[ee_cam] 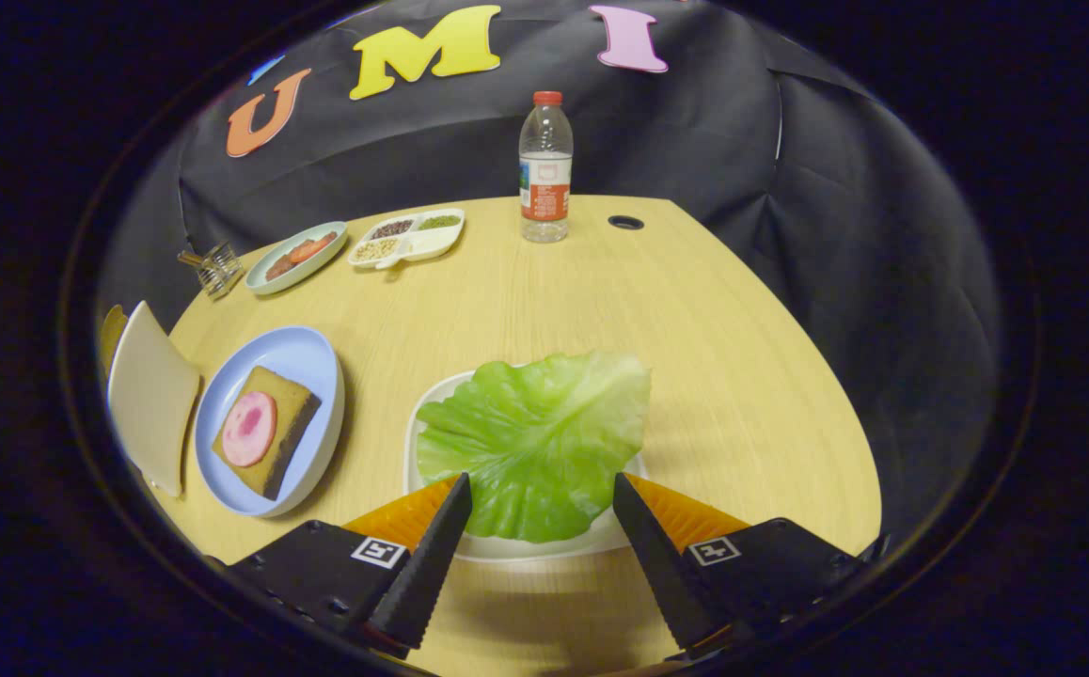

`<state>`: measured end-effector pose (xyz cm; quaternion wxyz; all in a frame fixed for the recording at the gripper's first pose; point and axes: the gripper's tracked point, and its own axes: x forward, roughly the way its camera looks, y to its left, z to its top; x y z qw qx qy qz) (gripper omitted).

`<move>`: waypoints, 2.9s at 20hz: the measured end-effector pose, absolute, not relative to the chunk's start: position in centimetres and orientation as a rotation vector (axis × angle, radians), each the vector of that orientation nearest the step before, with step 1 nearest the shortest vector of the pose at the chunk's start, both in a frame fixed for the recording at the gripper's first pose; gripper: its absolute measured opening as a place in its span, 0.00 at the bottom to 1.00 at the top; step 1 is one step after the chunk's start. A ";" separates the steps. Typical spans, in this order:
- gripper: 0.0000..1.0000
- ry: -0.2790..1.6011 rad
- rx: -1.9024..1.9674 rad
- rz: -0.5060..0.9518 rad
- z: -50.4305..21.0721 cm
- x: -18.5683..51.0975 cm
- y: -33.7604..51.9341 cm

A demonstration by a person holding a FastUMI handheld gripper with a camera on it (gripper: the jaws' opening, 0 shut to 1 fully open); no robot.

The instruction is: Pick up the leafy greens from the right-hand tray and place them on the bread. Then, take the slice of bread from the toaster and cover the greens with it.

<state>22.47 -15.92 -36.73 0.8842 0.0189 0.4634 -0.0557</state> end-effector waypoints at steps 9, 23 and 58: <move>0.11 1.021 0.054 -0.100 -37.0 22.1 -14.8; 0.00 0.850 0.074 -0.134 -26.1 20.3 -12.6; 0.29 0.936 0.024 0.035 -34.1 21.6 8.6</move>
